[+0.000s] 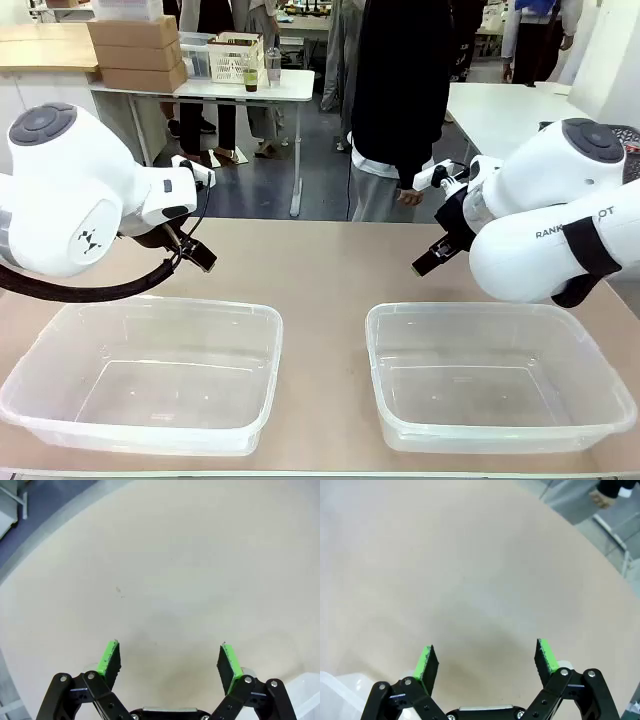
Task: Sort the waste into each basket.
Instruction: Pick up the Organizing box on the left side of the table and lift it.
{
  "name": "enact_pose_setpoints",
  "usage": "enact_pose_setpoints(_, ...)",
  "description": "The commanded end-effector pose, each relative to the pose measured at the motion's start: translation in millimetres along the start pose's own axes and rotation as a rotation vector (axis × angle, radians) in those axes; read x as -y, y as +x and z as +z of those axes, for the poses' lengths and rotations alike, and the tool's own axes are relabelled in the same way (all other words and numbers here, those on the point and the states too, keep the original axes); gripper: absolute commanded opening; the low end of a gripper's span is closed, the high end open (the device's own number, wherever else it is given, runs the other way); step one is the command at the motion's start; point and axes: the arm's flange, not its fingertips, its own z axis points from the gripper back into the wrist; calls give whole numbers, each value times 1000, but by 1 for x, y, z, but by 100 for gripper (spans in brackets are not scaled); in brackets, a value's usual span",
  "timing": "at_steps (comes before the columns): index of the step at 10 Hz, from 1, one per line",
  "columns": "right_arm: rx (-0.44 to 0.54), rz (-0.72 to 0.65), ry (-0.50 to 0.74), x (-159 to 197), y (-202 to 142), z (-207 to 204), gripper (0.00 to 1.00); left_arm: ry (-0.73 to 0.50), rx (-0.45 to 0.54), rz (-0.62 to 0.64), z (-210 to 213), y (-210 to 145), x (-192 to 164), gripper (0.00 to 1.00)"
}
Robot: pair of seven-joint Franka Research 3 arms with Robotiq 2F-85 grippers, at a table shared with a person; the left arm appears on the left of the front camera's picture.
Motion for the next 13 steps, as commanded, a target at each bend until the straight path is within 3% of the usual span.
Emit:
enact_pose_setpoints(1,0,0,0,0,0,0,100,0,0,0,0,0,0,100)
enact_pose_setpoints(12,0,1,0,0,0,0,100,0,0,0,0,0,0,100)
enact_pose_setpoints(13,-35,-28,52,3,5,16,100,0,0,0,0,0,0,100)
